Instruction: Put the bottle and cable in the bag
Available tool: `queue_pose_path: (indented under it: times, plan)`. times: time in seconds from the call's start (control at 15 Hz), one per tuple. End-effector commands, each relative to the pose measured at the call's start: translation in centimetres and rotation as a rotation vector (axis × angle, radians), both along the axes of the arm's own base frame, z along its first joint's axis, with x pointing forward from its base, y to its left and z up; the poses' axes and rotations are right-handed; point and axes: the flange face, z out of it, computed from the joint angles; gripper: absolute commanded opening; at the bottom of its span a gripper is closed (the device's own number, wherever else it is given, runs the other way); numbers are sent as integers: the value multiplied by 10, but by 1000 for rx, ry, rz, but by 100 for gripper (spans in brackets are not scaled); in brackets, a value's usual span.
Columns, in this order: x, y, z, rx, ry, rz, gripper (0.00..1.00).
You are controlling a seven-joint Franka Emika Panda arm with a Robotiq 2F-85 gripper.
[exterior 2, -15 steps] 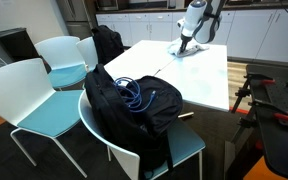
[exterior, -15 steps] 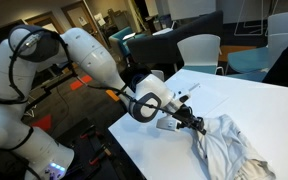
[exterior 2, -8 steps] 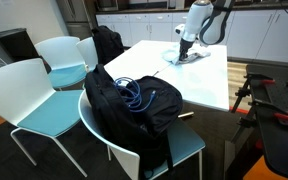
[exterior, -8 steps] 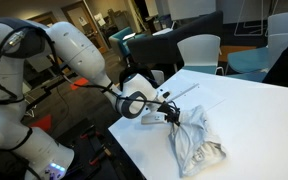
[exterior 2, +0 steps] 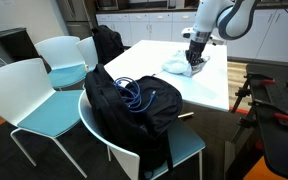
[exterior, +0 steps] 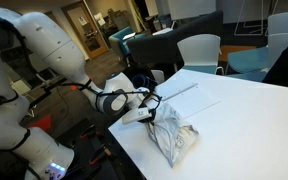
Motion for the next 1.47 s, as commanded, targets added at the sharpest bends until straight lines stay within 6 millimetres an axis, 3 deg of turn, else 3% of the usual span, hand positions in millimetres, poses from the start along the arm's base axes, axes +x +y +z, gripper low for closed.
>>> queue_pose_path:
  times: [0.0, 0.27, 0.47, 0.93, 1.0, 1.07, 1.27, 1.4]
  plan:
    - [-20, -37, 20, -62, 88, 9, 1]
    - [-19, -109, 40, -146, 16, -86, 1]
    - [-12, -130, 45, -169, -13, -87, 1]
    - [0, -90, 27, -70, 24, 281, 1]
    - [3, -82, 26, -35, 10, 327, 30]
    - [7, -78, 27, 4, 2, 318, 31]
    - [15, -66, 45, 157, -32, 160, 54]
    - [22, -76, 67, 234, -45, 45, 69]
